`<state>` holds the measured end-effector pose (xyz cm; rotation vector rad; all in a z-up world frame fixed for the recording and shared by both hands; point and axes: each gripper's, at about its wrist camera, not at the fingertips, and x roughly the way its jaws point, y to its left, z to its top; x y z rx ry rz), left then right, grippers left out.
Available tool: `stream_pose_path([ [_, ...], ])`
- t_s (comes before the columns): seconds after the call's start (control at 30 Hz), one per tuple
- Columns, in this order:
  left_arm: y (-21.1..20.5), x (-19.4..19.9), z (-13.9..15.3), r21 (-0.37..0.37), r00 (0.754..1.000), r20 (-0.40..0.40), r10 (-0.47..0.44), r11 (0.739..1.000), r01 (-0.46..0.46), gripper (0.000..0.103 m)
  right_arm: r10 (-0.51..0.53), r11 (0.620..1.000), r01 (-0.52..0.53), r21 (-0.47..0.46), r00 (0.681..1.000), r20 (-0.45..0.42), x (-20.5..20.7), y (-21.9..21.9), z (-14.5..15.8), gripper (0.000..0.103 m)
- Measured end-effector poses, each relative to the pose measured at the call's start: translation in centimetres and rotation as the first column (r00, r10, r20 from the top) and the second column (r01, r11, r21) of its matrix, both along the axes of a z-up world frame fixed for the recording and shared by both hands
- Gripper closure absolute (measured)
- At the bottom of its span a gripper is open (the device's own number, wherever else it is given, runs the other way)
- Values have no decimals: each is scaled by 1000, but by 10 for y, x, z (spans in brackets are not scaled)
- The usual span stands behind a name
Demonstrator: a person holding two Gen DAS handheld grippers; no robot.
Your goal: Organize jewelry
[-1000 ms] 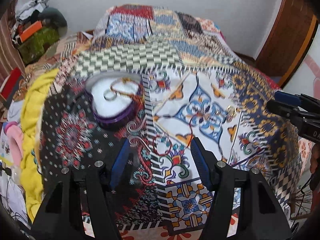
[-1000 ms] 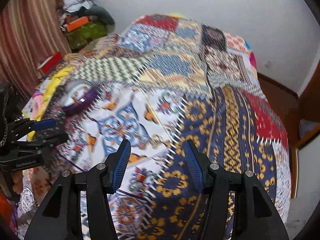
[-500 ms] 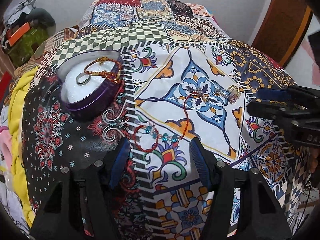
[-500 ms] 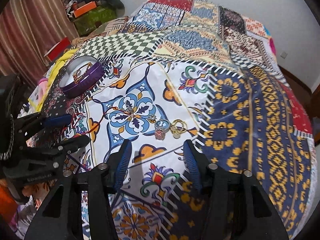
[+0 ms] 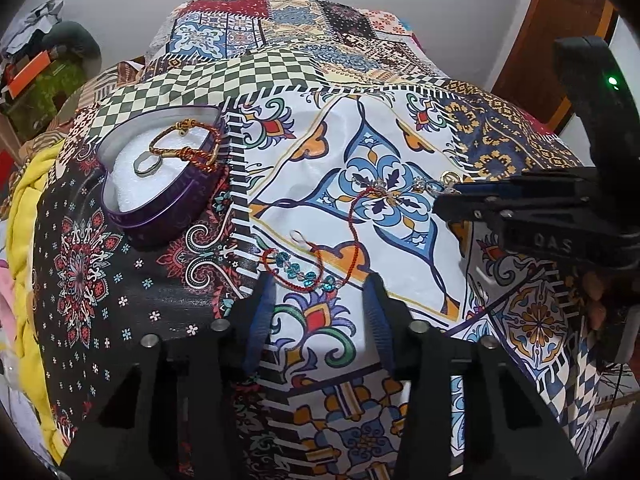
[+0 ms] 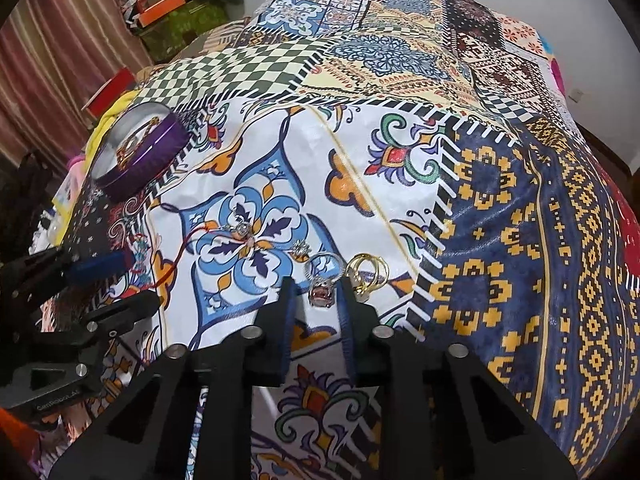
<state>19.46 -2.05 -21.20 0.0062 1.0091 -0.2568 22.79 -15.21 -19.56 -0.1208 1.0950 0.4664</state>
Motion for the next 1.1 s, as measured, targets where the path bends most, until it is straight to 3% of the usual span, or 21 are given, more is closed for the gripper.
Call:
stream_pose_path([
  [0.27,9,4,1,-42,999,-30,16,999,-17,98,6,1000,-7,8,1000,15,3,2,5,93],
  [0.6,18,-7,12,-57,999,-33,40,998,-42,98,13,1000,-15,25,997,82,-9,-1,31,93],
  [1.1,31,-16,83,-54,988,127,93,995,-87,98,2,998,-17,68,976,216,-20,0,86,93],
])
